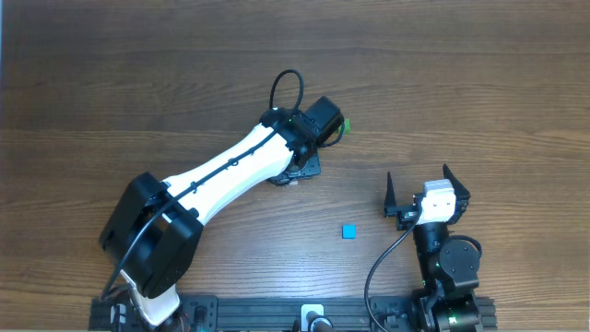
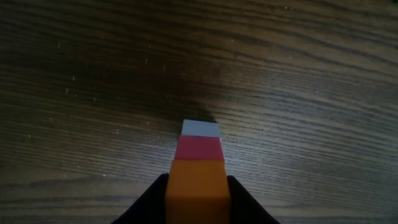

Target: Stack Cubes

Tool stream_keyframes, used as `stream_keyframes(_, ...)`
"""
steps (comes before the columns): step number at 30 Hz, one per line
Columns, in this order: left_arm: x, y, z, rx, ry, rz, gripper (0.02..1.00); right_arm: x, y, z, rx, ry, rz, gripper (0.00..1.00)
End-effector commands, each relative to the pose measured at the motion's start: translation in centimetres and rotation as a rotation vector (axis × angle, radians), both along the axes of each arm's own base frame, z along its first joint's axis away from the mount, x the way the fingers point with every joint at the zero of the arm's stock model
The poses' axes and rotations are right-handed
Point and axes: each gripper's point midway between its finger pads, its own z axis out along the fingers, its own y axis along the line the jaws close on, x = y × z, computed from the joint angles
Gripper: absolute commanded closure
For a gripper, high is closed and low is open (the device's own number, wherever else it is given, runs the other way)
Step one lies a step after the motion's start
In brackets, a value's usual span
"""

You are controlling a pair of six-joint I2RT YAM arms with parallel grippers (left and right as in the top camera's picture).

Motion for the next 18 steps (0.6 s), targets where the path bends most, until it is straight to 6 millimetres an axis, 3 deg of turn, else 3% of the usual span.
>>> stream_keyframes(1, 0.3, -0.6, -0.2, -0.006, 0.001, 0.011, 0.678, 0.0, 0.2, -0.2, 0.002, -0.001, 0.012, 0.007)
stream_keyframes(6, 0.3, -0.6, -0.3, -0.005, 0.002, 0.011, 0.654, 0.0, 0.2, -0.2, 0.002, -0.001, 0.012, 0.009)
stream_keyframes(8, 0.3, -0.6, -0.3, -0.005, 0.002, 0.011, 0.601, 0.0, 0.2, -0.2, 0.002, -0.001, 0.012, 0.009)
stream_keyframes(9, 0.3, -0.6, -0.3, -0.005, 0.002, 0.011, 0.546, 0.0, 0.2, -0.2, 0.002, -0.001, 0.012, 0.007)
stream_keyframes(12, 0.3, -0.6, -0.2, -0.007, -0.001, 0.011, 0.224, 0.0, 0.2, -0.2, 0.002, -0.001, 0.012, 0.007)
stream_keyframes(13, 0.4, -0.6, 0.2, -0.015, -0.009, 0.011, 0.049, 0.0, 0.2, -0.2, 0.002, -0.001, 0.012, 0.007)
stream_keyframes(16, 0.7, -0.7, 1.8, -0.048, -0.043, 0.014, 0.02, 0.0, 0.2, -0.2, 0.002, -0.001, 0.012, 0.012)
stream_keyframes(18, 1.5, -0.4, 4.4, -0.091, -0.109, 0.031, 0.02, 0.0, 0.2, -0.2, 0.002, -0.001, 0.012, 0.012)
